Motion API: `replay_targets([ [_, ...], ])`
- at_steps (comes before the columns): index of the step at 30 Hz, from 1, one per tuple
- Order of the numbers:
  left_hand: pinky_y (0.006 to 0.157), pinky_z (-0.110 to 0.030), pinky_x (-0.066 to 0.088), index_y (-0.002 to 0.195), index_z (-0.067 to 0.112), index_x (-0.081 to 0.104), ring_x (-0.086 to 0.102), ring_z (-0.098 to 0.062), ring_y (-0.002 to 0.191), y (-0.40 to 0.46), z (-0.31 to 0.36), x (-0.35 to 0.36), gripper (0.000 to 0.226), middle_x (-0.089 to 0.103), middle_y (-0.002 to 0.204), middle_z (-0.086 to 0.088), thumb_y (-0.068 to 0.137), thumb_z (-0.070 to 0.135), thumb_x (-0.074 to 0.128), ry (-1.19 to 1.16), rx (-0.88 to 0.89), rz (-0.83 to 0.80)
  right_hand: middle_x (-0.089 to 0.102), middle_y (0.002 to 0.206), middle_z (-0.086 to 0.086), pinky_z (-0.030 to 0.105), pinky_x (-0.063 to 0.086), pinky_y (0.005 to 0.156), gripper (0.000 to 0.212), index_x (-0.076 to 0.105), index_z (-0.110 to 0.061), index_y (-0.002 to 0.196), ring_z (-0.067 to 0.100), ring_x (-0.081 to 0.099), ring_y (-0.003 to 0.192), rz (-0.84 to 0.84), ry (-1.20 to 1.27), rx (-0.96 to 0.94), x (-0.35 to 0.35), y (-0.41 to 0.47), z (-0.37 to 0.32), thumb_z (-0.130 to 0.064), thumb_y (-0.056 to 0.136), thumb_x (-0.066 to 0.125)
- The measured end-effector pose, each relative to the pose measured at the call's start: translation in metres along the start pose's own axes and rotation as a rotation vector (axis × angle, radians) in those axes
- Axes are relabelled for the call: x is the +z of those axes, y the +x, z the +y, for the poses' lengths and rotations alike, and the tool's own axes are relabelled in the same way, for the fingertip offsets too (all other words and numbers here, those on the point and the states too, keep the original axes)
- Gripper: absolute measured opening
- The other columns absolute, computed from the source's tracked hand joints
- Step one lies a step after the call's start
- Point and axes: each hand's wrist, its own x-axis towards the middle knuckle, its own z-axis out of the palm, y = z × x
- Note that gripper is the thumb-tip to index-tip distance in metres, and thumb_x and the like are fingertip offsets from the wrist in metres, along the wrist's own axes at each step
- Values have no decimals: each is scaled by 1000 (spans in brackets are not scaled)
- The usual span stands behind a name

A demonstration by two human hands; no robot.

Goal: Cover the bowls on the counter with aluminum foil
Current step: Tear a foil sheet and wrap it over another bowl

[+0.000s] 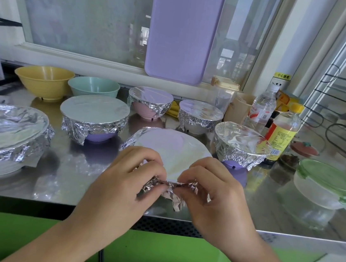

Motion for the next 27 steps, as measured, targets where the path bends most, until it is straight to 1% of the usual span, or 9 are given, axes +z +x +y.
replay_targets([
  [2,78,-34,52,89,21,70,60,-14,99,1,2,0,14,56,109,14,86,30,81,3,-12,-5,58,97,-14,20,41,71,21,72,-19,93,0,51,81,-18,-22,-11,0,0,-1,-11,84,89],
  [5,78,-34,52,89,23,69,59,-14,100,3,1,-2,15,54,110,16,86,29,82,-6,-24,-22,59,98,-11,19,44,72,25,72,-18,96,3,57,83,-33,27,4,-7,1,1,-9,82,90],
  [8,78,-33,51,90,25,69,60,-12,103,3,-3,-4,17,53,112,19,84,24,85,-20,-37,-37,57,101,-11,28,51,75,32,70,-19,100,9,60,91,-32,-16,1,-11,-1,6,-7,79,91],
  [11,75,-36,54,93,26,68,59,-10,107,1,-5,-5,22,53,113,19,83,19,86,-1,-43,-54,54,104,-9,37,51,74,33,67,-19,102,14,56,91,-56,-97,-19,-7,-3,6,-12,80,90],
  [13,75,-36,54,94,25,68,59,-10,107,0,-5,-4,22,53,113,19,83,20,86,1,-34,-46,54,104,-8,36,49,73,30,66,-18,101,13,54,85,-51,-100,-26,-6,-4,6,-17,82,89],
  [15,78,-34,52,96,24,69,61,-11,104,0,-5,-4,19,53,113,17,85,29,84,-22,-21,-33,53,100,-7,34,49,71,24,65,-18,98,14,55,79,-36,-39,-11,-6,-3,5,-23,87,86],
  [18,81,-32,50,94,21,72,62,-15,99,1,-4,-2,18,55,111,14,91,35,81,-44,2,-6,55,95,-6,31,48,68,18,67,-16,90,15,56,77,11,6,-15,-5,0,4,-19,91,84],
  [23,75,-36,52,90,19,73,62,-16,96,1,-3,0,7,57,108,13,90,21,79,-11,33,9,59,92,-6,29,48,68,19,71,-14,86,12,57,77,29,9,-22,-4,0,4,-10,85,89],
  [27,78,-32,49,91,19,73,61,-15,100,2,-9,-2,10,58,108,14,89,11,79,-3,35,-8,62,93,-6,24,48,74,19,75,-15,85,10,61,83,64,69,30,-12,0,12,-5,81,91],
])
